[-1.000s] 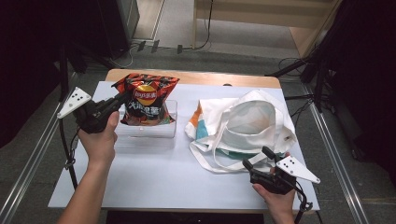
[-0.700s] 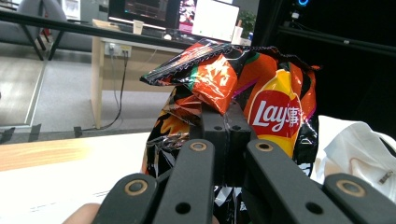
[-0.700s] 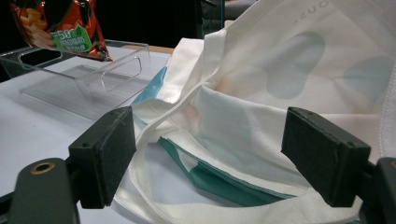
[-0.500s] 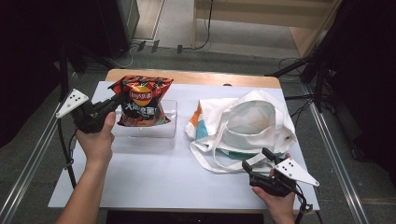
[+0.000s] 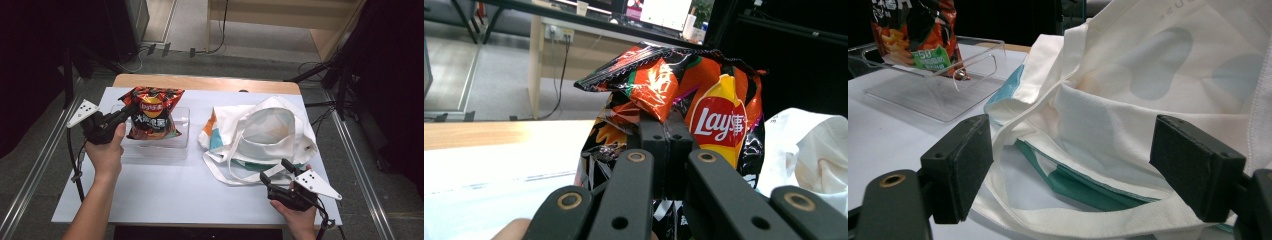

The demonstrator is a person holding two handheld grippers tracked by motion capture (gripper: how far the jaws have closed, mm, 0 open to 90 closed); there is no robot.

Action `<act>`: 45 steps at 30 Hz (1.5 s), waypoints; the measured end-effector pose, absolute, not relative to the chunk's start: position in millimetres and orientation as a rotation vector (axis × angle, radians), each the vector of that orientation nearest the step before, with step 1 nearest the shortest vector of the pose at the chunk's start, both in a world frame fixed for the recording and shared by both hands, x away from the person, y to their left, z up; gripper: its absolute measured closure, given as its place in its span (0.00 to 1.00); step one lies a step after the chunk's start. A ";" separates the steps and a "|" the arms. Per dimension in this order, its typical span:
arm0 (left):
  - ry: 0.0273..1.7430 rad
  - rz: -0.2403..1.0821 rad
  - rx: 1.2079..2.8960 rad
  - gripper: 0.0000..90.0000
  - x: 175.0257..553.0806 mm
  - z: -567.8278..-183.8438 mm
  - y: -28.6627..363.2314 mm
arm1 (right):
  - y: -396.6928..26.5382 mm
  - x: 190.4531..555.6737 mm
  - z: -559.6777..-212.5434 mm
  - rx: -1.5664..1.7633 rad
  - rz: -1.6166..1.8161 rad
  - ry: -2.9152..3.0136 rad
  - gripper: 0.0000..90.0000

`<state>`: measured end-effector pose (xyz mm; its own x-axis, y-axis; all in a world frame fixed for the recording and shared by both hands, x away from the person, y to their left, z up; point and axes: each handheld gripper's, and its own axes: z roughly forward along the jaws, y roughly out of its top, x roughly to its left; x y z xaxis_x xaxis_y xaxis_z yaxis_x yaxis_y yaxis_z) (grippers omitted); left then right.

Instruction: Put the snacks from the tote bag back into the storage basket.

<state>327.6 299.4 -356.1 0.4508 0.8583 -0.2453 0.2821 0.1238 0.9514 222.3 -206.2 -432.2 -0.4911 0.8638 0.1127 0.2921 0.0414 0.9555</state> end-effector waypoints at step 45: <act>1.150 0.606 1.540 0.02 296.2 -390.9 284.1 | -208.5 224.2 -433.6 1.188 1.456 1.805 0.19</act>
